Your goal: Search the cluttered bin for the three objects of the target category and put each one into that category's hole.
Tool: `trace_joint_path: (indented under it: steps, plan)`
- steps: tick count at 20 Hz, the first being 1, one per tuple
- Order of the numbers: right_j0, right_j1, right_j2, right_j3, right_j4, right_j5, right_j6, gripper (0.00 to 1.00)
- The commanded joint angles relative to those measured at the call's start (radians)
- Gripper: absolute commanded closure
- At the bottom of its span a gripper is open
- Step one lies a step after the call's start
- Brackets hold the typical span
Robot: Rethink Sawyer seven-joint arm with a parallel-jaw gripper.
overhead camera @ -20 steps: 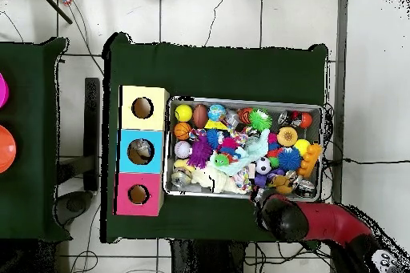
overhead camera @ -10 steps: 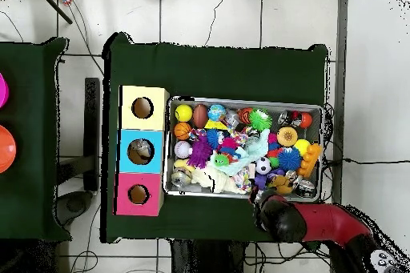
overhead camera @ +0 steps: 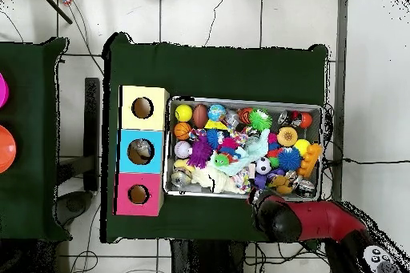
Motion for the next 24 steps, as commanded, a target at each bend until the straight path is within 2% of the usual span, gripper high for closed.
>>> trace_joint_path:
  steps: [1,9,16,19,21,24]
  plan:
    - [0.002,0.138,-0.012,-0.044,-0.113,-0.003,-0.078,0.00]
    - [0.017,0.157,-0.045,-0.084,-0.187,-0.005,-0.092,0.00]
    - [-0.020,0.180,-0.031,-0.090,-0.229,-0.022,-0.114,0.00]
    - [-0.050,0.189,-0.013,-0.087,-0.235,0.004,-0.159,0.00]
    - [-0.085,0.198,0.010,-0.085,-0.215,0.065,-0.223,0.00]
    - [-0.099,0.201,0.020,-0.085,-0.216,0.086,-0.245,0.00]
